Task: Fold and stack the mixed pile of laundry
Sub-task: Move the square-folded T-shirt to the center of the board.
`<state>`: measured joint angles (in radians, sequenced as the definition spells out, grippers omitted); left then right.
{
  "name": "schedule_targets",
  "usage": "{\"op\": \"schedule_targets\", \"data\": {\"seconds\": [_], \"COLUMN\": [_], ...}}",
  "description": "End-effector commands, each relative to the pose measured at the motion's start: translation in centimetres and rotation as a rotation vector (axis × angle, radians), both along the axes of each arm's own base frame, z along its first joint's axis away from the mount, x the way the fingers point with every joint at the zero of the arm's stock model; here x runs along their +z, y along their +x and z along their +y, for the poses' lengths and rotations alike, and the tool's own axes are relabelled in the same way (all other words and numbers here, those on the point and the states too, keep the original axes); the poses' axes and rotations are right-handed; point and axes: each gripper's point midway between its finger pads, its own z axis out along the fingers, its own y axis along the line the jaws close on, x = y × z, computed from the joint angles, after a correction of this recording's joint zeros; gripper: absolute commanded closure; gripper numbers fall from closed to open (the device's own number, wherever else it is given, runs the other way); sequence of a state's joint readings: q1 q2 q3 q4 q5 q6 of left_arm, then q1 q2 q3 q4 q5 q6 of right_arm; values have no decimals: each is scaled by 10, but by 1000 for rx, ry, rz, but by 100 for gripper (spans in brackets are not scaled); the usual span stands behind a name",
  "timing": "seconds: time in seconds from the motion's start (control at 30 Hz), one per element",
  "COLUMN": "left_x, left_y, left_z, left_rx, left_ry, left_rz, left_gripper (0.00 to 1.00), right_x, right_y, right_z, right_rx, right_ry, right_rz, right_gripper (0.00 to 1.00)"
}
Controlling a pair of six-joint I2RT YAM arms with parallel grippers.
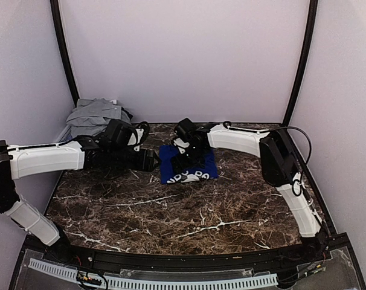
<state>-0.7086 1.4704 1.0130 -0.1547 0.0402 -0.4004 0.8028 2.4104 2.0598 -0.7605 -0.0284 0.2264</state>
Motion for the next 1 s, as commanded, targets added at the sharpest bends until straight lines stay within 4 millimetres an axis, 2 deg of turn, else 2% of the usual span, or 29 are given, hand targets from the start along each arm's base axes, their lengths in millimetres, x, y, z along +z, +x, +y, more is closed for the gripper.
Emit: {"op": "schedule_targets", "data": {"seconds": [0.0,0.1,0.13,0.2,0.27,0.3,0.37,0.4,0.43,0.47,0.5,0.53,0.57,0.6,0.63,0.67,0.73,0.77,0.8,0.97], "left_x": [0,-7,-3,-9,-6,0,6,2,9,-4,4,-15,-9,-26,-23,-44,-52,-68,-68,-105], "left_y": [0,4,7,10,13,18,19,19,23,26,31,34,38,39,43,42,50,51,53,51], "left_z": [12,9,5,-4,-12,-14,-28,-34,-39,-42,-47,-51,-56,-63,-70,-72,-78,-77,-76,-73], "left_rx": [28,27,22,26,49,70,89,113,132,179,202,244,262,280,287,308,351,380,400,450], "left_ry": [-5,3,-4,3,17,17,-7,-7,-17,2,1,40,48,73,72,111,130,153,171,235], "left_rz": [9,23,20,41,37,19,5,13,6,35,41,72,78,103,111,155,181,211,217,286], "left_gripper": [29,29,29,28,28,28,25,23,23,22,22,22,22,22,22,23,24,24,24,25], "right_x": [8,37,52,88,128,150,179,188,197,202,205,206,205,206,205,204,198,197,199,184], "right_y": [15,25,26,29,33,33,39,43,45,47,48,46,45,42,38,35,24,20,15,-3], "right_z": [30,47,50,47,34,21,-6,-21,-37,-52,-65,-77,-90,-100,-108,-116,-129,-134,-140,-152], "right_rx": [42,26,19,-4,-33,-54,-100,-126,-151,-173,-192,-205,-222,-234,-239,-249,-262,-269,-274,-294], "right_ry": [95,178,207,252,304,328,366,374,379,376,372,366,356,355,356,358,347,345,347,351], "right_rz": [29,11,1,-44,-95,-118,-152,-161,-176,-189,-197,-203,-206,-210,-208,-211,-201,-201,-203,-175], "right_gripper": [16,15,15,14,12,12,10,10,10,10,10,9,9,9,9,9,9,9,8,8]}}
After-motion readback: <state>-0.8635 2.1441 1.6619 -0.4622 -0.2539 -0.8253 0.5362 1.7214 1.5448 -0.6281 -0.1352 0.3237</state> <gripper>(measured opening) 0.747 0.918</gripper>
